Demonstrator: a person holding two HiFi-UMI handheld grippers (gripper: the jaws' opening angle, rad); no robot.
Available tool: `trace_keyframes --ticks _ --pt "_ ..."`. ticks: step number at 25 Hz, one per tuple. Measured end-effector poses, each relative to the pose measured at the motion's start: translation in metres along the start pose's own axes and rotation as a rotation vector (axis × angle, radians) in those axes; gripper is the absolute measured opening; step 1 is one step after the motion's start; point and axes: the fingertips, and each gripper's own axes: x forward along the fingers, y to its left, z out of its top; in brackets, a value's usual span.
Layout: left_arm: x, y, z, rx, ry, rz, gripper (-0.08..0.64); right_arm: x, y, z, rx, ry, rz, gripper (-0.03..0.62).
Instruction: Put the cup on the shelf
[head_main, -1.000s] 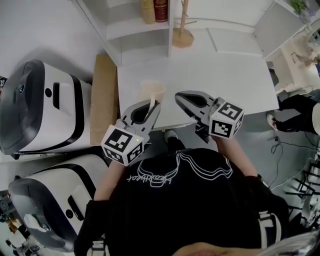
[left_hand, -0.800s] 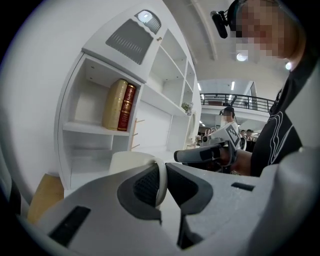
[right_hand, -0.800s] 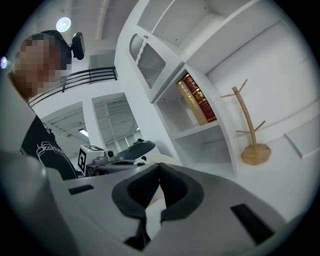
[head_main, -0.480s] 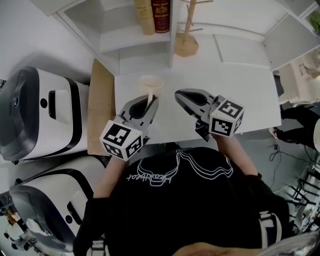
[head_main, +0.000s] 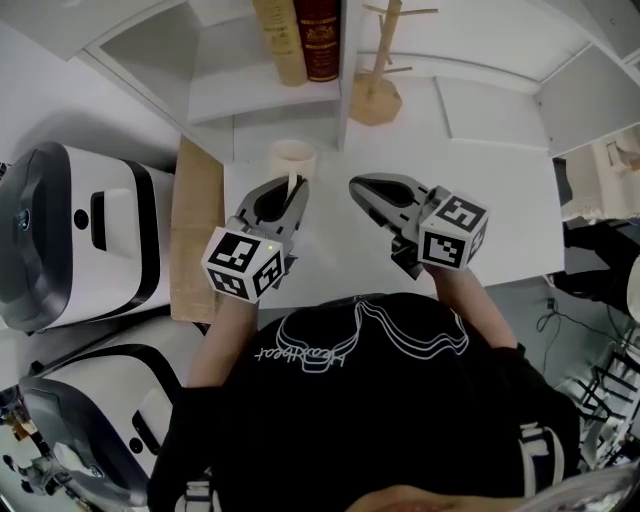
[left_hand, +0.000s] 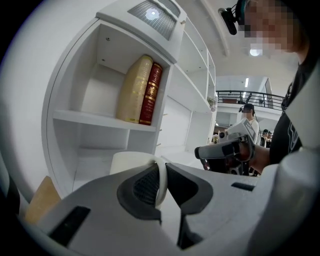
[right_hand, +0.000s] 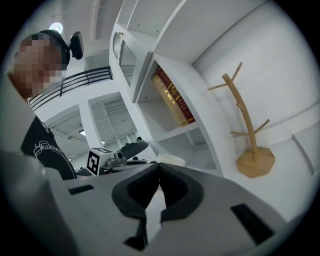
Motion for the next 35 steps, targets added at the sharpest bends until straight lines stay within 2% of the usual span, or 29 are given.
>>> trace_keyframes --ticks 4,9,19,26,35 --pt "0.014 0.019 -0.004 0.008 -0.004 0.031 0.032 0.005 -0.01 -0.003 0.009 0.01 -0.003 0.006" --pt "0.028 0.041 -0.008 -0.023 -0.009 0.06 0.032 0.01 -0.022 -0.011 0.037 0.026 -0.011 0.006" --pt "0.057 0.075 -0.024 0.035 -0.025 0.064 0.032 0.022 -0.039 -0.025 0.053 0.072 -0.04 0.006" --pt "0.082 0.094 -0.037 0.037 -0.029 0.034 0.034 0.028 -0.053 -0.03 0.061 0.092 -0.064 0.006" --pt "0.101 0.097 -0.045 0.055 -0.061 -0.023 0.032 0.029 -0.066 -0.032 0.077 0.104 -0.093 0.006"
